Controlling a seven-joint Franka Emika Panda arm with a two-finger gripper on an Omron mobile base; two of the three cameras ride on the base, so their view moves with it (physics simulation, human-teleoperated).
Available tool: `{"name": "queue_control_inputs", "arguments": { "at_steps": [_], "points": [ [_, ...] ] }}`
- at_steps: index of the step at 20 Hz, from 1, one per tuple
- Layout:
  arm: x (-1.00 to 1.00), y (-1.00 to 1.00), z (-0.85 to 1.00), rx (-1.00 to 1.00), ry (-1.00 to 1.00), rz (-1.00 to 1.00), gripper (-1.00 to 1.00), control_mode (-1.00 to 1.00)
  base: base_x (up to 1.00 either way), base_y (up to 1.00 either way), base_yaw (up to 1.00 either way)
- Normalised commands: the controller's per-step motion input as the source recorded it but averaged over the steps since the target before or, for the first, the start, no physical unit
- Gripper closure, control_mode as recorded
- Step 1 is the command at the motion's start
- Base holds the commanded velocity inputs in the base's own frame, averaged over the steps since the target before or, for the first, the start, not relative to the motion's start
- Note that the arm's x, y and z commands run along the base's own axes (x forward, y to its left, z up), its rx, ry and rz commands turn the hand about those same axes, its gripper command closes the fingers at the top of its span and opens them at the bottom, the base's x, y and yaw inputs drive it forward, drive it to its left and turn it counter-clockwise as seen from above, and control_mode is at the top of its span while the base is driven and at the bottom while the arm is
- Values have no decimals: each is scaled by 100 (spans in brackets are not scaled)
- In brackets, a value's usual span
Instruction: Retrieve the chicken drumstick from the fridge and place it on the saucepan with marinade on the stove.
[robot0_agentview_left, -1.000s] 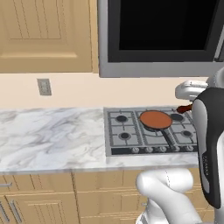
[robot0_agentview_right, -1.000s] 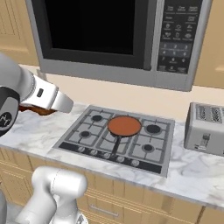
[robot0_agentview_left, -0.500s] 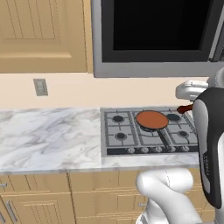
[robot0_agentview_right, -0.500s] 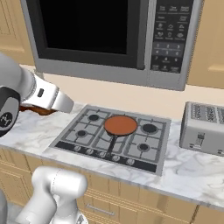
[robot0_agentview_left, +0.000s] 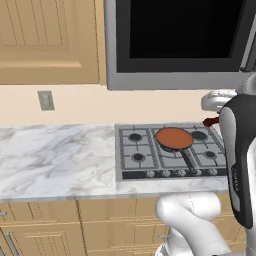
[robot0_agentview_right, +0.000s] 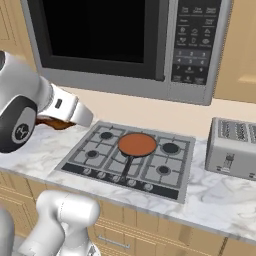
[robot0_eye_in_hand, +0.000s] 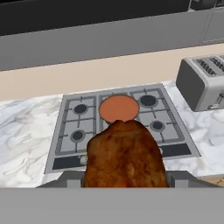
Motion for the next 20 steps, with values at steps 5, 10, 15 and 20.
{"name": "queue_control_inputs", "arguments": {
  "at_steps": [5, 10, 15, 20],
  "points": [
    [15, -66, -30, 3, 2, 2, 100, -100, 0, 0, 0],
    [17, -36, -52, 0, 3, 3, 100, -100, 0, 0, 0],
    [23, -3, -56, 0, 5, 2, 100, -100, 0, 0, 0],
    [31, -2, -48, 0, 0, 1, 100, -100, 0, 0, 0]
  ]
}}
